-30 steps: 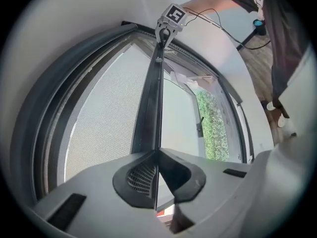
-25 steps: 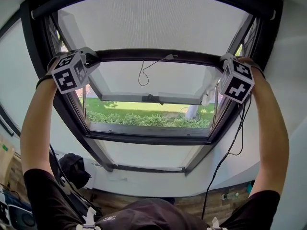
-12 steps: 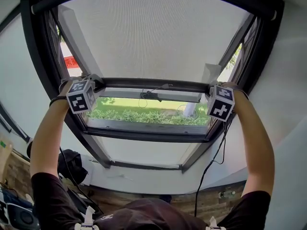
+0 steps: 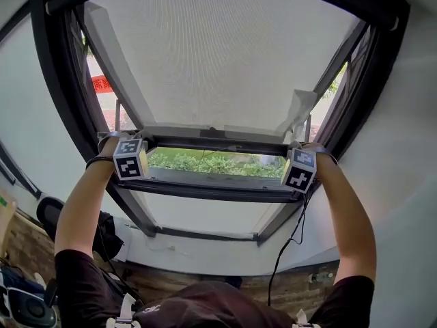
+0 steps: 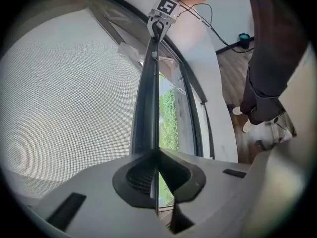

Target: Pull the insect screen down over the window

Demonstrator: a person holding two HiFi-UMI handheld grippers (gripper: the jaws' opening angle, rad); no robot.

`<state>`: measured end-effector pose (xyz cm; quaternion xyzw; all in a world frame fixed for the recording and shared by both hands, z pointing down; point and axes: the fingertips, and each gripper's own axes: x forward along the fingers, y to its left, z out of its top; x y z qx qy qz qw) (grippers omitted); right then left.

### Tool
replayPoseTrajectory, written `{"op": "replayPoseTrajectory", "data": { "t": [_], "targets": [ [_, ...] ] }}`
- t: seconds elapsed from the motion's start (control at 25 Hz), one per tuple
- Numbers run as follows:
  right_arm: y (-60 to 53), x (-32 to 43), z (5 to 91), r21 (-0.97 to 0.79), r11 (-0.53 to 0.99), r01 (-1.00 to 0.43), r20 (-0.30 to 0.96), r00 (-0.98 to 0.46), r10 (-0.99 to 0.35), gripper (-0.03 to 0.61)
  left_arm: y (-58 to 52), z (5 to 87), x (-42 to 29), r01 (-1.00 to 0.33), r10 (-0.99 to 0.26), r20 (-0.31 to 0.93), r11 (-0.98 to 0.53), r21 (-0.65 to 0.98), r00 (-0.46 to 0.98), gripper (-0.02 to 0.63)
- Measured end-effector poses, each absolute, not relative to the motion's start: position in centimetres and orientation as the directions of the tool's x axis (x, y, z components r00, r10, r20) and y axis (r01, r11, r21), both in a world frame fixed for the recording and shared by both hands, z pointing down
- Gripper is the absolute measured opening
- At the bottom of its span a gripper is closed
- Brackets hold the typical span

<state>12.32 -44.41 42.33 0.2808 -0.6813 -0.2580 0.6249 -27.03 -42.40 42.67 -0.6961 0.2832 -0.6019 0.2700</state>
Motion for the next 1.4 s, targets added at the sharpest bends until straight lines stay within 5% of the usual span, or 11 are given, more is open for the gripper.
{"op": "replayPoseTrajectory", "data": {
  "t": [1.4],
  "targets": [
    [-43.1,12.7,63.9,0.551,0.83,-0.085,0.834,0.019,-0.551,0.026,-41.4,66.3,-27.0,-0.112,-0.501,0.864,-0.862,-0.494,0.047,0.019]
  ]
}}
